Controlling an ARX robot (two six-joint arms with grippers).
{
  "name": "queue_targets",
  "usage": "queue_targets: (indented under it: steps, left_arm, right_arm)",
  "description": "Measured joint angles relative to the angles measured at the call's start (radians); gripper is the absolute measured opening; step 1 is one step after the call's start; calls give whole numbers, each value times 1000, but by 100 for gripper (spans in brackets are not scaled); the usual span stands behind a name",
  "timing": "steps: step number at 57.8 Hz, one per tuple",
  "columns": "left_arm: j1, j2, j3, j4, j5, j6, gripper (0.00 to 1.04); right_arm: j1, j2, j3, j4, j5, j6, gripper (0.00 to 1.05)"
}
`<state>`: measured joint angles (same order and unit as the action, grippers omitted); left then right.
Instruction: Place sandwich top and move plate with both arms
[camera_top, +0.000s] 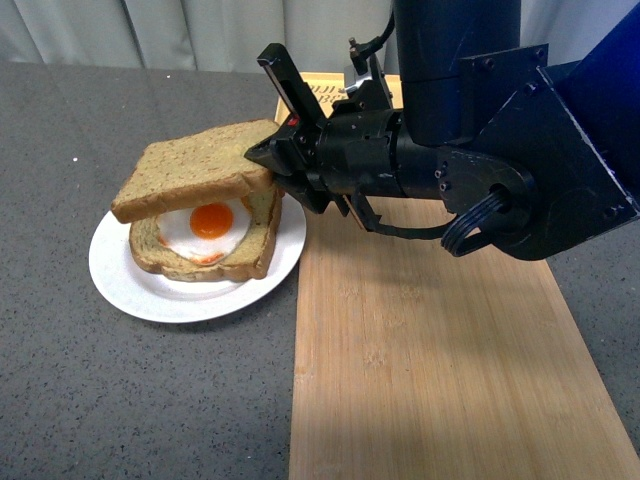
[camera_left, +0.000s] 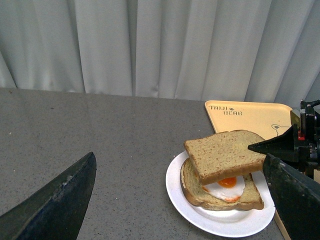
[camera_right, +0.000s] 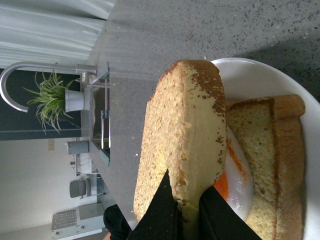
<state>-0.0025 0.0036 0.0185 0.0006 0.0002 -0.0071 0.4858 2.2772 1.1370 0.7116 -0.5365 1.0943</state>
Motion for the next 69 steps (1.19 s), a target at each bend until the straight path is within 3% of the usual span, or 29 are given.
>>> queue_targets:
  steps: [12, 17, 20, 26, 33, 35, 38, 42, 44, 46, 47, 50, 54, 59, 60, 64, 69]
  left_arm:
    - [0, 0, 0, 0, 0, 0, 98]
    - [0, 0, 0, 0, 0, 0, 98]
    - [0, 0, 0, 0, 0, 0, 98]
    - [0, 0, 0, 0, 0, 0, 98]
    - [0, 0, 0, 0, 0, 0, 98]
    - [0, 0, 0, 0, 0, 0, 98]
    - [0, 0, 0, 0, 0, 0, 98]
    - [0, 0, 0, 0, 0, 0, 98]
    - [0, 0, 0, 0, 0, 0, 98]
    - [0, 0, 0, 0, 0, 0, 98]
    - [0, 0, 0, 0, 2, 0, 98]
    - [0, 0, 0, 0, -1, 0, 98]
    - [0, 0, 0, 0, 0, 0, 98]
    - [0, 0, 0, 0, 0, 0, 98]
    - [0, 0, 0, 0, 0, 0, 98]
    - [0, 0, 0, 0, 0, 0, 98]
    - [0, 0, 0, 0, 0, 0, 98]
  right_arm:
    - [13, 8, 0, -38, 31, -14, 5]
    - [14, 6, -6, -21, 39, -21, 20]
    - [14, -16, -26, -51, 54, -50, 34]
    - [13, -74, -71, -80, 76, -100, 50]
    - [-5, -242, -163, -162, 191, -241, 78]
    - [-30, -319, -213, -192, 243, -299, 91]
    - [-61, -386, -271, -205, 291, -343, 97]
    - [-93, -451, -338, -188, 371, -398, 94]
    - [-98, -463, -389, -79, 460, -455, 90]
    - [-116, -475, -482, 155, 684, -621, 81]
    - [-124, -481, -518, 236, 743, -682, 78]
    - [-153, -518, -620, 424, 841, -848, 67]
    - [-188, -589, -704, 520, 837, -968, 54]
    - [-224, -726, -785, 472, 792, -1044, 36]
    - [-276, -859, -887, 444, 742, -1077, 10]
    - [-294, -901, -917, 427, 723, -1088, 0]
    - [-322, -981, -967, 393, 695, -1089, 1]
